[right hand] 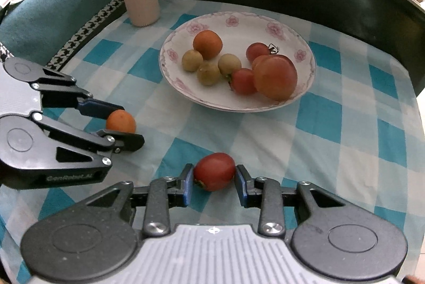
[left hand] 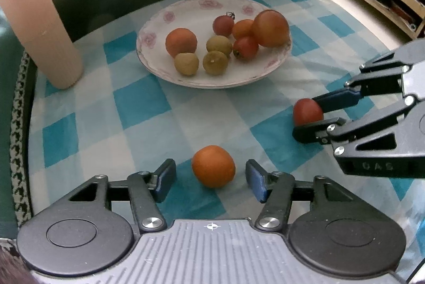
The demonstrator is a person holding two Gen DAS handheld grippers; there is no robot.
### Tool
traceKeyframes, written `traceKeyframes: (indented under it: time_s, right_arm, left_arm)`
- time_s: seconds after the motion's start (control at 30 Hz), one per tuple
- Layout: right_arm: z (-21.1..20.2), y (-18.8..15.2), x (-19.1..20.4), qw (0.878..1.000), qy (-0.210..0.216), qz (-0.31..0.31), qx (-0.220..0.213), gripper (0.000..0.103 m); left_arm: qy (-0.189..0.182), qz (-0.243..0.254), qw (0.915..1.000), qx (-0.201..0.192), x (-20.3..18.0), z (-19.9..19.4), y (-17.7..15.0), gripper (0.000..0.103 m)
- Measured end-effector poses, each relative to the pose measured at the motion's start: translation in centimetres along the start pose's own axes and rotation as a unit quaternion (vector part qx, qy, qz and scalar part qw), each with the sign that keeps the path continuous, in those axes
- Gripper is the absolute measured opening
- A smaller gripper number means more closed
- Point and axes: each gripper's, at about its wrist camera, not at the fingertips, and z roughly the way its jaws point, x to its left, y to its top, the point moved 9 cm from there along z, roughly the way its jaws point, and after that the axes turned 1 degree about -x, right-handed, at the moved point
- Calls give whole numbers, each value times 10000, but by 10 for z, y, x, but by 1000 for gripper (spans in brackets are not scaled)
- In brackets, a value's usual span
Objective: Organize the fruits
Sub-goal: 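Close the right gripper on the cherry tomato while the left gripper grasps the orange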
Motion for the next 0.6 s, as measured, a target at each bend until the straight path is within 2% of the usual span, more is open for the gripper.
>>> traceKeyframes:
  time_s: [0.07,0.33,0.6]
  right_arm:
    - [0,-1,0,10000,34,9,22,48]
    - [-2,1,-4,9999,91,114,4,48]
    - [-2,1,0,10000,-1,9,49,48]
  left_arm:
    - [-30,-1,10000,-22,-1,0,1,64]
    - [-70,-1,10000,39,-4,-2,3,42]
    - [7,74,10000,25,-9,-7,7,41]
